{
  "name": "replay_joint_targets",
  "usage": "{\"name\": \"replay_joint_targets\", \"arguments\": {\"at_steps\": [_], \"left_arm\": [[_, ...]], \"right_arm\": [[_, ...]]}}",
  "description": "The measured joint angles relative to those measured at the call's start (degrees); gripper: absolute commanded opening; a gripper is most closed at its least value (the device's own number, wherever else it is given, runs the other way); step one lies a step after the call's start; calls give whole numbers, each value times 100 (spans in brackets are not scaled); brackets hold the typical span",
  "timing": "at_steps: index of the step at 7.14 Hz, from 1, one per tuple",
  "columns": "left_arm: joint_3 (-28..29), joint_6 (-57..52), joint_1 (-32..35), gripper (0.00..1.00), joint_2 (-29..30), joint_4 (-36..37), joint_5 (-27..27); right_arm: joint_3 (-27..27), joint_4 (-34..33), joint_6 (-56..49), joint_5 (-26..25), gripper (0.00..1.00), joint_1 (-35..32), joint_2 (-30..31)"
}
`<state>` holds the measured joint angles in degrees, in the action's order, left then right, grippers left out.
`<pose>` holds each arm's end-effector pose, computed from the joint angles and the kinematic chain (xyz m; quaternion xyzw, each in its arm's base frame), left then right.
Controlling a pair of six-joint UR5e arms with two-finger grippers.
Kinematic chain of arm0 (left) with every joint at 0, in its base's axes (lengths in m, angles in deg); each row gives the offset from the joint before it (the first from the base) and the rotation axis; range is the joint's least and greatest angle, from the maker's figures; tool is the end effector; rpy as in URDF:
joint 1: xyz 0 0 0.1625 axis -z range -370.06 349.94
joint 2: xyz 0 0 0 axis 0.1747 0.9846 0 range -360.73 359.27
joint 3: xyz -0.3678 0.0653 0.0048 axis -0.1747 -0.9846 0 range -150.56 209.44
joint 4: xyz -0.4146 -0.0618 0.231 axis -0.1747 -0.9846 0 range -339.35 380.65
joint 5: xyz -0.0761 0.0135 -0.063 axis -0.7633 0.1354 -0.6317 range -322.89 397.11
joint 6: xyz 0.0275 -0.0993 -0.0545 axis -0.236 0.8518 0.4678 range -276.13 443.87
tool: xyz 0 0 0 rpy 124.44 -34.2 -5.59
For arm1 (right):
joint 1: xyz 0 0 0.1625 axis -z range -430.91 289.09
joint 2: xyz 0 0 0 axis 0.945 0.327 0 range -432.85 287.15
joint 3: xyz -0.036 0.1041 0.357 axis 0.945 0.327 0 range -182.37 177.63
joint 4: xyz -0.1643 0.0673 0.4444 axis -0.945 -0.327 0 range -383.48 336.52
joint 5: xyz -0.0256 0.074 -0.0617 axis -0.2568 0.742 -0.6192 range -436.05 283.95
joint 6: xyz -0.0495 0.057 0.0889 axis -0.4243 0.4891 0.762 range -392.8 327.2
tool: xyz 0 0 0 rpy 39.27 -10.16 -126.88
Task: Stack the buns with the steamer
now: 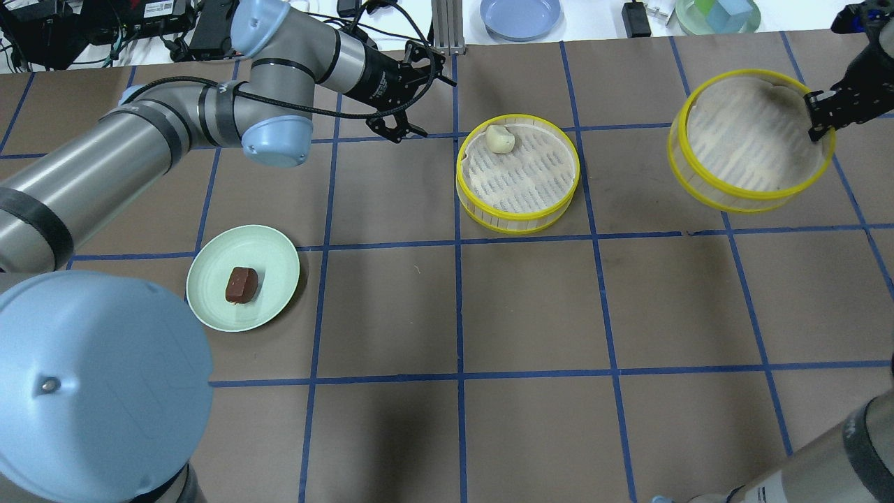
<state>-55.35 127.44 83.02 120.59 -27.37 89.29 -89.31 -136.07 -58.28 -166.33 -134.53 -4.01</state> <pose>-0.2435 -0.7160 0.2180 0.2822 -0.8946 -0.0072 0.3465 -0.1834 -0.6683 0.2596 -0.0080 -0.9992 0.0342 0.0193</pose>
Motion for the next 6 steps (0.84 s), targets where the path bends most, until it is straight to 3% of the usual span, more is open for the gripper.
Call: {"name": "replay_joint_targets", "arguments": {"at_steps": [1, 4, 6], "left_arm": [[33, -853, -188, 100, -285, -706, 434], [30, -3452, -761, 100, -1151, -2862, 2542], [-45, -4833, -1289, 100, -1471, -3870, 3312]], "right_arm": [[-168, 6, 581, -4, 0, -394, 228], [-357, -5, 2560, 8, 0, -1792, 471], [-364, -64, 3677, 25, 0, -2527, 327]]}}
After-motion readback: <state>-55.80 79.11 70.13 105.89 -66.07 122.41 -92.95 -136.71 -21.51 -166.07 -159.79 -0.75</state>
